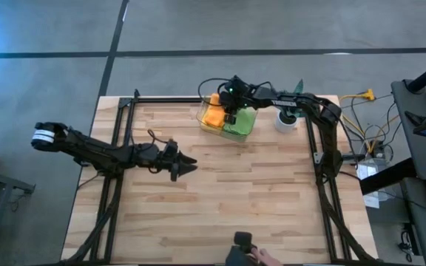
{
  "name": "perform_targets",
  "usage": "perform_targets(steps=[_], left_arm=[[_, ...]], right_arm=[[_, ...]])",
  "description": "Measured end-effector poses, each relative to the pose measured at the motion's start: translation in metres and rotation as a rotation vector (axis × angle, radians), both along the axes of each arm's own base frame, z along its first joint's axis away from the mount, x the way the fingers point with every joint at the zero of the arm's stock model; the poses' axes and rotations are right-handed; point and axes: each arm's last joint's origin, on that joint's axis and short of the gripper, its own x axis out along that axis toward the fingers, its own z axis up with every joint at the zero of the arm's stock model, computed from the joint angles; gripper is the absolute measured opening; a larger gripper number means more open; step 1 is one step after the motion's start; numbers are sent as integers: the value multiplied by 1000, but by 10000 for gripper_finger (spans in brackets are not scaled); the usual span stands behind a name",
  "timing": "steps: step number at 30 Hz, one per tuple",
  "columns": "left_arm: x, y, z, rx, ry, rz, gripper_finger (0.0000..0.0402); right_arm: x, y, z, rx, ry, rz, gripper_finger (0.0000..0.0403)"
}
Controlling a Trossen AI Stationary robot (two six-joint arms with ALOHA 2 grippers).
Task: Fold microfiber towels
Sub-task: Put the folded orange microfiber towel into the transparent bin
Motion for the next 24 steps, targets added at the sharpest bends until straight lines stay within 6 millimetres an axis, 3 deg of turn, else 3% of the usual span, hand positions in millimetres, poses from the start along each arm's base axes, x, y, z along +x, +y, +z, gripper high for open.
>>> perform_targets(steps=[7,10,13,19,24], left_arm=[[8,3,3,9,0,13,202],[10,4,3,8,-2,16,202],[10,4,5,7,-9,17,202],[14,14,12,4,-27,55,202],[23,52,26,-61,60,80,200]], right_arm=[[-2,0,-35,102,122,25,111],[-2,1,-38,123,133,-4,111],[-4,3,-25,124,103,-26,111],[-18,5,34,64,-37,-60,111],[-41,6,75,268,-233,-115,111]])
